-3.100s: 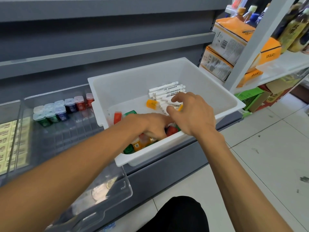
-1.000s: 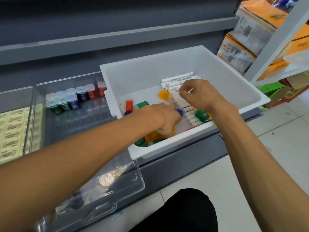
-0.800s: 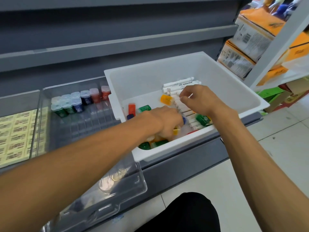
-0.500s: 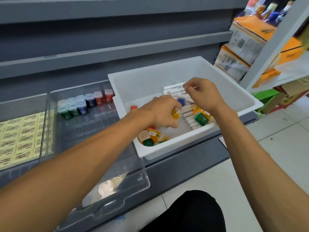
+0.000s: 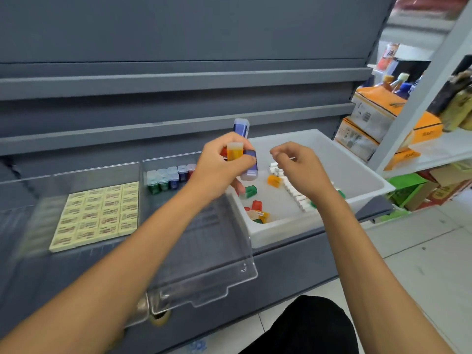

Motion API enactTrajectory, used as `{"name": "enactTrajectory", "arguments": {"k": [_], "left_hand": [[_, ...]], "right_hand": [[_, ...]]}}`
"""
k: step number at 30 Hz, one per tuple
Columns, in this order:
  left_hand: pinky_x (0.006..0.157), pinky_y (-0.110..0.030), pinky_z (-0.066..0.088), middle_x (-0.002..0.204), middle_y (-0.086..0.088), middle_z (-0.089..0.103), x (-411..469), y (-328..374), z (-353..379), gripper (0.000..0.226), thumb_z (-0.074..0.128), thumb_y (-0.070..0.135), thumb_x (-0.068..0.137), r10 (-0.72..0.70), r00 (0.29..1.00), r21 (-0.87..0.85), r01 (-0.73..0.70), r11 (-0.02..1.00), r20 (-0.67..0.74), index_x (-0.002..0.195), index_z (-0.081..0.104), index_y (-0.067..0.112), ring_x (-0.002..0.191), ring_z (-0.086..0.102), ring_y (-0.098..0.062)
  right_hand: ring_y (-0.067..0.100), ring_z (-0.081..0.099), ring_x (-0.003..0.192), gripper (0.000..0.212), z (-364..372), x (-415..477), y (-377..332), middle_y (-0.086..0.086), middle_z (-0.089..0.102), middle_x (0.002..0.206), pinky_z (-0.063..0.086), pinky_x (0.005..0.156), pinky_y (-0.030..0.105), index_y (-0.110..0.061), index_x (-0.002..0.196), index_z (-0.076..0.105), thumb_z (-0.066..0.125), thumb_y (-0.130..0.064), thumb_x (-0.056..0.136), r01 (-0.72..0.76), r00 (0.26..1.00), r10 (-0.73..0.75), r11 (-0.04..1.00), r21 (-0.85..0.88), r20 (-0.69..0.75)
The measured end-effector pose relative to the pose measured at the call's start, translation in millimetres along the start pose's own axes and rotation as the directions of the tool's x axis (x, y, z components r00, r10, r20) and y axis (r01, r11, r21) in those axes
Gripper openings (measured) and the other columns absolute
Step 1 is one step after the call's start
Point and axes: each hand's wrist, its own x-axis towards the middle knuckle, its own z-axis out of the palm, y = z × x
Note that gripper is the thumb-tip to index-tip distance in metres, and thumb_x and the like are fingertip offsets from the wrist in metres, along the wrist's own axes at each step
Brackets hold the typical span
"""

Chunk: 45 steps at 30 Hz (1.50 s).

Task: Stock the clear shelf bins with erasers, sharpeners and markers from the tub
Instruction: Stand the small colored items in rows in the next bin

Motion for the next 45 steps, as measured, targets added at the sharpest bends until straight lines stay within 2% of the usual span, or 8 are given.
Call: {"name": "enactTrajectory", "arguments": {"k": [10, 14, 19, 22, 28, 34, 40, 45], "left_hand": [[0.042, -0.028, 0.05, 0.108, -0.024, 0.058, -99.4, -37.0, -115.9, 0.013, 0.073, 0.023, 0.06, -0.202, 0.975, -0.261, 0.171, 0.95, -0.093, 0.071, 0.073, 0.029, 0.055, 0.057, -0.013], [0.041, -0.025, 0.047, 0.103, -0.006, 0.068, -112.5, -57.2, -139.8, 0.016, 0.071, 0.026, 0.059, -0.224, 0.974, -0.427, 0.184, 0.885, -0.045, 0.075, 0.073, 0.026, 0.055, 0.057, -0.014], [0.037, -0.023, 0.043, 0.097, -0.012, 0.069, -118.1, -85.6, -163.3, 0.021, 0.073, 0.017, 0.06, -0.249, 0.965, -0.673, 0.234, 0.701, 0.076, 0.08, 0.072, 0.02, 0.049, 0.055, -0.018], [0.037, -0.024, 0.045, 0.091, -0.012, 0.067, -114.0, -99.0, -171.8, 0.018, 0.072, 0.016, 0.062, -0.272, 0.958, -0.64, 0.263, 0.722, 0.087, 0.079, 0.071, 0.019, 0.046, 0.057, -0.017], [0.044, -0.027, 0.051, 0.07, -0.009, 0.059, -102.7, -101.9, -172.7, 0.015, 0.071, 0.022, 0.068, -0.278, 0.953, -0.457, 0.304, 0.836, 0.125, 0.084, 0.07, 0.021, 0.049, 0.059, -0.018], [0.048, -0.029, 0.053, 0.068, -0.009, 0.058, -100.9, -101.3, -168.9, 0.018, 0.067, 0.008, 0.079, -0.243, 0.964, -0.323, 0.266, 0.908, 0.112, 0.082, 0.071, 0.025, 0.052, 0.06, -0.016], [0.054, -0.034, 0.055, 0.109, -0.011, 0.067, -107.3, -98.3, -166.3, 0.012, 0.071, 0.013, 0.075, -0.267, 0.964, -0.298, 0.257, 0.919, 0.007, 0.083, 0.072, 0.022, 0.06, 0.064, -0.026], [0.054, -0.033, 0.057, 0.113, -0.014, 0.065, -81.4, -87.6, -162.1, 0.014, 0.067, 0.008, 0.08, -0.171, 0.976, -0.269, 0.131, 0.954, -0.131, 0.085, 0.07, 0.02, 0.072, 0.063, -0.026]], "right_hand": [[0.007, 0.063, 0.083, 0.014, 97.7, -43.1, -79.9, -0.005, 0.069, 0.094, 0.049, 0.073, 0.014, -0.019, 0.094, 0.069, 0.055, -0.015, 0.096, 0.029, 0.954, -0.092, 0.975, 0.219, 0.285], [0.006, 0.063, 0.076, 0.014, 146.3, -47.6, -86.4, -0.001, 0.069, 0.092, 0.05, 0.069, 0.016, -0.012, 0.101, 0.068, 0.055, -0.013, 0.096, -0.021, 0.917, -0.091, 0.961, 0.274, 0.388], [0.007, 0.065, 0.073, 0.022, 191.1, -28.9, -86.0, -0.007, 0.067, 0.083, 0.053, 0.073, 0.03, -0.019, 0.086, 0.064, 0.048, -0.021, 0.101, -0.069, 0.783, -0.035, 0.987, 0.143, 0.62], [0.016, 0.061, 0.066, 0.034, 201.4, -20.2, -88.7, -0.002, 0.069, 0.076, 0.053, 0.064, 0.029, -0.02, 0.081, 0.067, 0.043, -0.033, 0.102, -0.117, 0.701, -0.011, 0.985, 0.131, 0.713], [0.014, 0.056, 0.067, 0.037, 203.9, -20.6, -75.2, -0.007, 0.061, 0.068, 0.046, 0.06, 0.027, -0.024, 0.073, 0.063, 0.061, -0.059, 0.084, -0.123, 0.682, -0.033, 0.98, 0.159, 0.731], [0.005, 0.048, 0.057, 0.031, 207.8, -24.1, -72.4, -0.012, 0.054, 0.058, 0.041, 0.058, 0.022, -0.023, 0.066, 0.059, 0.061, -0.045, 0.087, -0.095, 0.772, -0.076, 0.968, 0.233, 0.631], [0.011, 0.061, 0.068, 0.025, 203.2, -19.3, -75.0, -0.002, 0.066, 0.077, 0.05, 0.059, 0.025, -0.016, 0.081, 0.07, 0.059, -0.034, 0.094, -0.209, 0.885, 0.053, 0.933, 0.294, 0.463], [0.015, 0.059, 0.053, 0.02, 193.1, -16.8, -68.7, 0.006, 0.065, 0.077, 0.04, 0.042, 0.022, -0.009, 0.096, 0.061, 0.048, -0.025, 0.098, -0.322, 0.903, 0.171, 0.878, 0.354, 0.395]]}}
